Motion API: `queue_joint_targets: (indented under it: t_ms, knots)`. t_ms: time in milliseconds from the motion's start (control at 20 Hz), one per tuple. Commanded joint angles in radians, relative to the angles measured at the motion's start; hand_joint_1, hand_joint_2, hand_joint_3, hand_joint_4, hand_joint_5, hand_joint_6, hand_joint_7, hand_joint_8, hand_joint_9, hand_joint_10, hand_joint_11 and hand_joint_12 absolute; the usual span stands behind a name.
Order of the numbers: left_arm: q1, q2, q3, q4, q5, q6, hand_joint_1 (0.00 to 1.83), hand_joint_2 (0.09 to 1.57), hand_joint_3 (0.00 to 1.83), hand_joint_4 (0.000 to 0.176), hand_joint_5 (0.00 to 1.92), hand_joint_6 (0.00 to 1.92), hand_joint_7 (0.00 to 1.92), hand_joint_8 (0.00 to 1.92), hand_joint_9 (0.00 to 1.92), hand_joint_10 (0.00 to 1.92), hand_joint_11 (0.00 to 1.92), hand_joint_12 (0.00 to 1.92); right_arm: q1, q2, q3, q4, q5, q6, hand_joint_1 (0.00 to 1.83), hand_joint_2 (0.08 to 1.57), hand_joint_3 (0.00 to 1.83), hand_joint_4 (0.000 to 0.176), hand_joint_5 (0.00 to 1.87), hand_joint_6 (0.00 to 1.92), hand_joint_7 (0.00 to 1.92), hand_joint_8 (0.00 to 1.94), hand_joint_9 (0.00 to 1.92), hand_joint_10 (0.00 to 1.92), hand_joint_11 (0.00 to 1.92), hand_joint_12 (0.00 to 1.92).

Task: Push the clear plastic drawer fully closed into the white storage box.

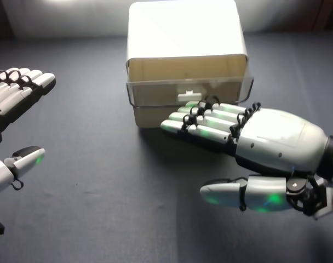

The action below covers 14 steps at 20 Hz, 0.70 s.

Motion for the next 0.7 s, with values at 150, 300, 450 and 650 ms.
queue_joint_targets:
  t_ms: [150, 300, 450, 650]
  knots:
    - [-0.001, 0.009, 0.000, -0.006, -0.133, -0.002, 0.61, 1.42, 0.00, 0.000, 0.00, 0.00, 0.00, 0.00, 0.00, 0.00, 0.00, 0.00, 0.042, -0.021, 0.023, 0.055, 0.083, -0.040, 0.30, 1.37, 0.00, 0.000, 0.00, 0.00, 0.00, 0.00, 0.00, 0.00, 0.00, 0.00]
    - [-0.001, 0.008, 0.001, -0.006, -0.134, -0.002, 0.59, 1.42, 0.00, 0.000, 0.00, 0.00, 0.00, 0.00, 0.00, 0.00, 0.00, 0.00, 0.063, -0.044, 0.058, 0.098, 0.048, -0.068, 0.16, 1.38, 0.00, 0.000, 0.00, 0.00, 0.00, 0.00, 0.00, 0.00, 0.00, 0.00]
    - [-0.001, 0.008, 0.001, -0.006, -0.130, -0.002, 0.58, 1.43, 0.00, 0.014, 0.00, 0.00, 0.00, 0.00, 0.00, 0.00, 0.00, 0.00, 0.088, -0.063, 0.090, 0.127, 0.004, -0.090, 0.18, 1.39, 0.00, 0.000, 0.00, 0.00, 0.00, 0.00, 0.00, 0.00, 0.00, 0.00]
    - [-0.001, 0.009, 0.001, -0.005, -0.137, -0.002, 0.62, 1.42, 0.00, 0.000, 0.00, 0.00, 0.00, 0.00, 0.00, 0.00, 0.00, 0.00, 0.095, -0.069, 0.085, 0.137, -0.002, -0.097, 0.20, 1.38, 0.00, 0.000, 0.00, 0.00, 0.00, 0.00, 0.00, 0.00, 0.00, 0.00]
